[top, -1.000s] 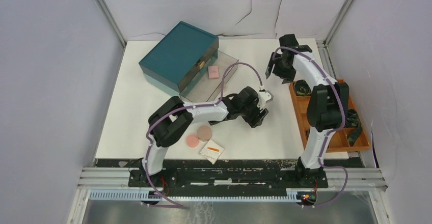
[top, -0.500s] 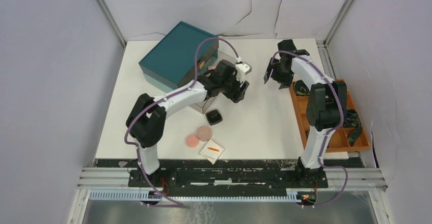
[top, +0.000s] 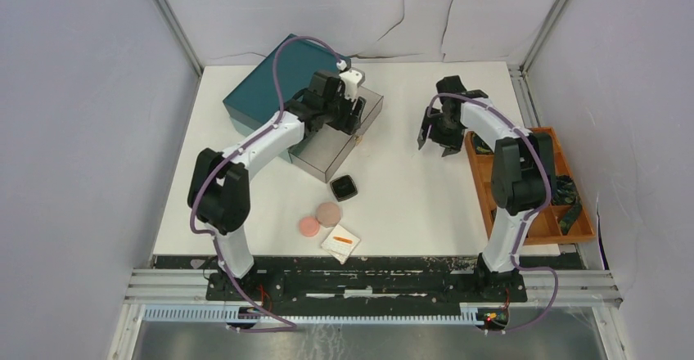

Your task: Organize the makeup

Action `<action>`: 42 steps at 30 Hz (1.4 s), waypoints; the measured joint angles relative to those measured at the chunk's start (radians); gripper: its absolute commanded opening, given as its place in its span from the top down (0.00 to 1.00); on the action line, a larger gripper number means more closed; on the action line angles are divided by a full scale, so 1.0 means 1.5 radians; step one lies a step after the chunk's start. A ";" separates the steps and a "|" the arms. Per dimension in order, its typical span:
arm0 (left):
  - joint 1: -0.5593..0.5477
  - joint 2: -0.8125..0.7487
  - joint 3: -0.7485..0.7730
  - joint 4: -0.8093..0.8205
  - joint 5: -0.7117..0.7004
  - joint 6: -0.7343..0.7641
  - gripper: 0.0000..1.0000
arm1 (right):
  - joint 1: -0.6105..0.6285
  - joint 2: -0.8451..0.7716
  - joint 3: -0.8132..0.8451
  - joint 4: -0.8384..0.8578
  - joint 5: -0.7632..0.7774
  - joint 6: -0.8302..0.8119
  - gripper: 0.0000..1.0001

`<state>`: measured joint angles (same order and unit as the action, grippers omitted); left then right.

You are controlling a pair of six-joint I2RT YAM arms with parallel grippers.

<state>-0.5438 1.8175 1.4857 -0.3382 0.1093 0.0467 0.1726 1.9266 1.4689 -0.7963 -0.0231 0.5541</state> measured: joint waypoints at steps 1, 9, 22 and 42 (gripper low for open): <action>0.005 0.000 -0.001 0.000 -0.004 0.000 0.62 | 0.009 -0.001 -0.001 -0.001 0.000 -0.002 0.23; 0.040 0.009 -0.029 0.009 -0.061 -0.001 0.57 | 0.077 -0.017 -0.002 -0.006 -0.003 -0.025 0.23; 0.057 0.060 -0.036 0.012 -0.054 -0.011 0.02 | 0.194 -0.055 -0.003 -0.019 -0.025 -0.088 0.21; 0.065 -0.170 -0.062 -0.043 -0.085 -0.029 0.05 | 0.413 -0.034 0.030 0.032 -0.033 -0.140 0.20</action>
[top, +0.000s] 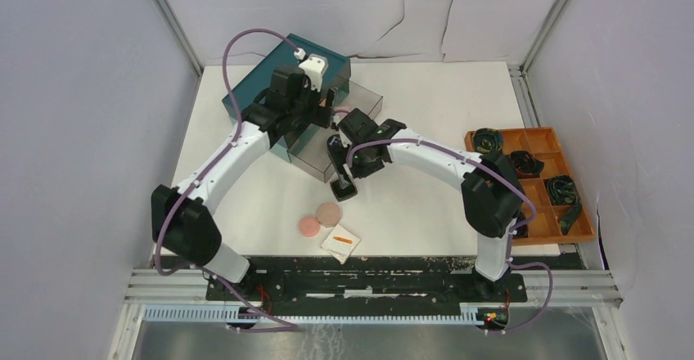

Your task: Organize the makeup

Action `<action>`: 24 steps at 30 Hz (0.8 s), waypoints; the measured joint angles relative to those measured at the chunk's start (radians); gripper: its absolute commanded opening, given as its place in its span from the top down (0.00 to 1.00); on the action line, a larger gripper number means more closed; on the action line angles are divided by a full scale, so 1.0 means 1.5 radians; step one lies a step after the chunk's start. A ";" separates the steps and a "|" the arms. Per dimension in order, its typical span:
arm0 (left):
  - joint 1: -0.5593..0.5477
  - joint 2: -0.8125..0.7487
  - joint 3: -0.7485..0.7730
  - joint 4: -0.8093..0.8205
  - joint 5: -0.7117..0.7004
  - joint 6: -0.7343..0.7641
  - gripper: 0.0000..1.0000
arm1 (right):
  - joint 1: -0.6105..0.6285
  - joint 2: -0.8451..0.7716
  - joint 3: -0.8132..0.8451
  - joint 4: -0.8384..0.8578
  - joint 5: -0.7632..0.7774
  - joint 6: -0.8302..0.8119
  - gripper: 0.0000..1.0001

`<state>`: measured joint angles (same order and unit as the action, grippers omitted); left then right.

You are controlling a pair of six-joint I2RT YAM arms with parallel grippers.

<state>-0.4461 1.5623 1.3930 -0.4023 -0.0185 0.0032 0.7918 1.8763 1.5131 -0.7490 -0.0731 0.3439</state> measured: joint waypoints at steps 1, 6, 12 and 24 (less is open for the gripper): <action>0.000 -0.015 -0.005 -0.003 -0.002 0.000 0.05 | 0.010 0.010 0.006 0.009 0.002 0.005 0.20; 0.011 -0.083 -0.056 -0.018 -0.017 -0.015 0.05 | 0.023 0.062 0.014 0.042 0.010 0.010 0.20; 0.004 -0.126 -0.091 -0.035 -0.016 -0.020 0.06 | 0.028 0.115 0.014 0.075 0.014 0.012 0.19; 0.003 -0.144 -0.132 -0.046 0.001 -0.021 0.07 | 0.052 0.124 0.003 0.121 0.036 0.037 0.15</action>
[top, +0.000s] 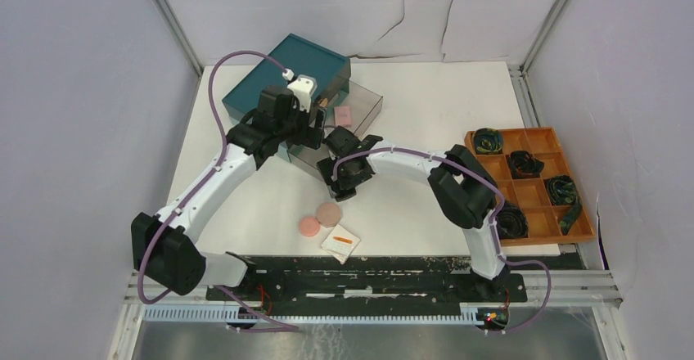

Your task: Organize the makeup

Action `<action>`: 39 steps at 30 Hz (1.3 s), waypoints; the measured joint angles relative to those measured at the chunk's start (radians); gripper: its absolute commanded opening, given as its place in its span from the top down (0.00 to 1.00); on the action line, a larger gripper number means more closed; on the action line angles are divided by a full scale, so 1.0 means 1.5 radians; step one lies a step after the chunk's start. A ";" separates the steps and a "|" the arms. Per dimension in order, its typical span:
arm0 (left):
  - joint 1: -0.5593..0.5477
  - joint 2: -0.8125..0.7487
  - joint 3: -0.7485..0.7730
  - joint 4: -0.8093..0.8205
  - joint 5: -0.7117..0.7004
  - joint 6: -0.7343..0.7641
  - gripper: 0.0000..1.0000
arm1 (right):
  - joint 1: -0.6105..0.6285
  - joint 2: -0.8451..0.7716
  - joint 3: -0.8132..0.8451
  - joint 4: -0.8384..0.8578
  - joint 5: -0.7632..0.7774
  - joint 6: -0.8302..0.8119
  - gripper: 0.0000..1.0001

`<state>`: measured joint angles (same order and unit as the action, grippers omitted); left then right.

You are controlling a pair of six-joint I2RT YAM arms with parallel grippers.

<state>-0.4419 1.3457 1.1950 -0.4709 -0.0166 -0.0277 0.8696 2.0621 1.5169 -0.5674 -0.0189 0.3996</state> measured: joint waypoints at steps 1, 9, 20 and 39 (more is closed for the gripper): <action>0.000 0.000 -0.001 0.000 0.001 0.000 0.07 | 0.001 0.002 -0.004 0.003 0.006 0.003 0.15; 0.001 -0.002 -0.007 -0.002 0.008 0.000 0.07 | 0.007 0.014 -0.010 0.015 0.104 0.018 0.37; 0.001 -0.014 -0.027 -0.005 0.010 0.000 0.06 | 0.008 -0.018 -0.042 -0.012 0.184 0.014 0.75; 0.001 -0.051 -0.063 -0.009 0.021 -0.001 0.07 | -0.079 0.064 0.520 -0.211 0.145 -0.061 0.72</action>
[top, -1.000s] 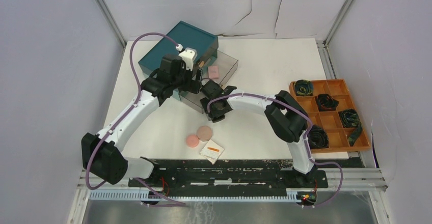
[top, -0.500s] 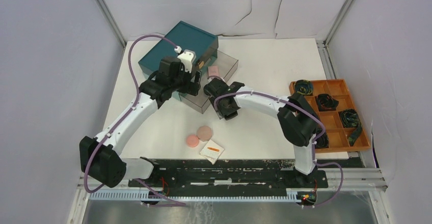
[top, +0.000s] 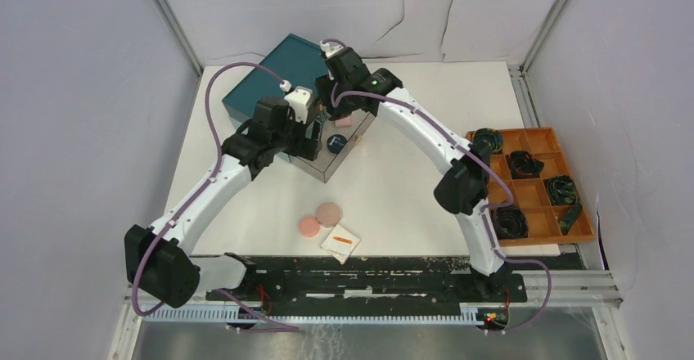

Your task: Organize the makeup

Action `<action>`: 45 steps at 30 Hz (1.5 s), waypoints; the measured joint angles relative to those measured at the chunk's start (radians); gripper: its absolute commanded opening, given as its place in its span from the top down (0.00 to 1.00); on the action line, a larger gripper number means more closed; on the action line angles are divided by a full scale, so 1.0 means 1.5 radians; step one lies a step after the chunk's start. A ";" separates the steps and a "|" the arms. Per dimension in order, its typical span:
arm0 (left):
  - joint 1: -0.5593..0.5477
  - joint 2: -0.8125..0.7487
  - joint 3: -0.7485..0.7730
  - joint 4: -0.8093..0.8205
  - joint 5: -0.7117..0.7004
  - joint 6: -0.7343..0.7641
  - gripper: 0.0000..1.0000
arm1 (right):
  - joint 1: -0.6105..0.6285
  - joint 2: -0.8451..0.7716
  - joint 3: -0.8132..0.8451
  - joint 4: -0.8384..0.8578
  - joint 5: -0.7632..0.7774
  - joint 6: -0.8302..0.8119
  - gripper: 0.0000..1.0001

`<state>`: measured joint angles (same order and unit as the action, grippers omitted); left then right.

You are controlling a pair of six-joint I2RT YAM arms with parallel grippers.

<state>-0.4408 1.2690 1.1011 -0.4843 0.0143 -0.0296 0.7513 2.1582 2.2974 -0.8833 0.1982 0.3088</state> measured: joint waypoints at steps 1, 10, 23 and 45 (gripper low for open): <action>0.000 -0.001 0.000 -0.001 0.008 0.000 0.08 | -0.005 0.018 0.011 0.001 -0.009 0.001 0.72; -0.017 -0.063 -0.004 -0.023 0.032 0.000 0.09 | -0.059 0.131 0.009 0.008 -0.068 0.024 0.71; -0.116 -0.129 -0.092 -0.046 0.020 -0.033 0.10 | -0.096 0.184 0.027 0.086 -0.110 0.030 0.11; -0.172 -0.090 -0.319 0.128 0.019 -0.127 0.10 | -0.114 0.032 -0.072 0.104 -0.089 0.010 0.01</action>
<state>-0.6991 1.1347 0.6231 -0.2928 0.0422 -0.2203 0.5797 2.2063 2.1887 -0.7269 0.0654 0.3237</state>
